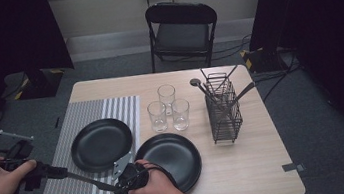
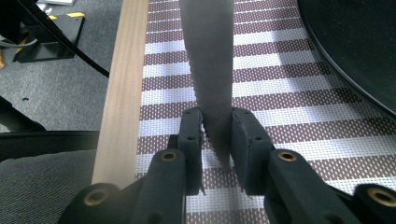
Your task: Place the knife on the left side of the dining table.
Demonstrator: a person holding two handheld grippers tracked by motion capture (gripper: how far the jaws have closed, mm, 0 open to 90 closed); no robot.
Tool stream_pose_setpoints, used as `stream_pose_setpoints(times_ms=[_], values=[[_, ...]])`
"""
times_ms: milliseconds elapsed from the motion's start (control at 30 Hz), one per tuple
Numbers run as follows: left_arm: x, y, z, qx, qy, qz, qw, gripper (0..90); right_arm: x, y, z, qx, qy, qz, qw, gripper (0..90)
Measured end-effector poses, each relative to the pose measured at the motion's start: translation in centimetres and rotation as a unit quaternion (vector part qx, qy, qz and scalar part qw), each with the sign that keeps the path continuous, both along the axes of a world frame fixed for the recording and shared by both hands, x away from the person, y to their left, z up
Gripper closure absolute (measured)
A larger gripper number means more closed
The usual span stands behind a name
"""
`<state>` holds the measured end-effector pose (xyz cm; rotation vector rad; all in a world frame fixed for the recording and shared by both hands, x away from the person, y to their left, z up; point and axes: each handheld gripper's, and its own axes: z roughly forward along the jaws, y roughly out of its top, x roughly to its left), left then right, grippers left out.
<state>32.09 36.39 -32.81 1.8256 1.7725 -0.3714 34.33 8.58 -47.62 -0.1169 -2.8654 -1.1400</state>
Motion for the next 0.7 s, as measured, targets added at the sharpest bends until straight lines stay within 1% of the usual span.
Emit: stream_pose_setpoints(times_ms=[100,200,233,300,367,400,433,533,567,600,633,667,700], values=[[0.01,-0.12,-0.02,-0.005,0.0,0.006,1.0,81.0,-0.1,0.0,0.01,0.001,-0.001,-0.003,1.0,75.6],[0.02,-0.17,0.01,-0.004,-0.001,0.005,1.0,81.1,-0.24,-0.01,0.05,0.0,-0.008,-0.003,1.0,75.9],[0.01,-0.12,0.04,-0.004,0.001,0.001,1.0,81.1,-0.27,-0.01,0.07,0.0,-0.011,-0.002,0.9999,76.0],[0.02,-0.14,0.03,-0.004,0.0,-0.003,1.0,81.0,-0.33,-0.11,0.11,0.0,-0.01,0.002,0.9999,76.0],[-0.03,-0.3,-0.07,-0.003,0.002,-0.001,1.0,80.7,-0.45,-0.28,0.16,0.0,-0.011,0.003,0.9999,76.1],[-0.03,-0.29,-0.05,0.001,0.003,-0.005,1.0,80.5,-0.47,-0.37,0.18,-0.002,-0.012,0.003,0.9999,76.1],[-0.05,-0.39,-0.11,0.001,0.002,-0.002,1.0,80.4,-0.53,-0.46,0.19,-0.002,-0.01,0.002,0.9999,76.1],[-0.14,-0.38,-0.13,0.004,0.003,-0.008,1.0,80.1,-0.61,-0.67,0.23,-0.002,-0.009,0.0,1.0,76.1],[-0.2,-0.44,-0.13,0.0,0.007,-0.005,1.0,80.0,-0.63,-0.7,0.23,-0.002,-0.008,0.0,1.0,76.0],[-0.21,-0.33,-0.15,0.007,0.003,-0.011,0.9999,80.0,-0.61,-0.69,0.21,0.0,-0.009,0.001,1.0,76.0],[-0.25,-0.33,-0.19,0.009,0.003,-0.01,0.9999,80.0,-0.62,-0.65,0.2,-0.001,-0.009,0.003,1.0,75.8],[-0.28,-0.33,-0.2,0.007,0.006,-0.01,0.9999,79.9,-0.62,-0.59,0.17,-0.004,-0.007,0.003,1.0,75.8],[-0.3,-0.39,-0.23,0.006,0.006,-0.005,1.0,79.9,-0.63,-0.47,0.12,-0.004,-0.008,0.003,1.0,75.6]])
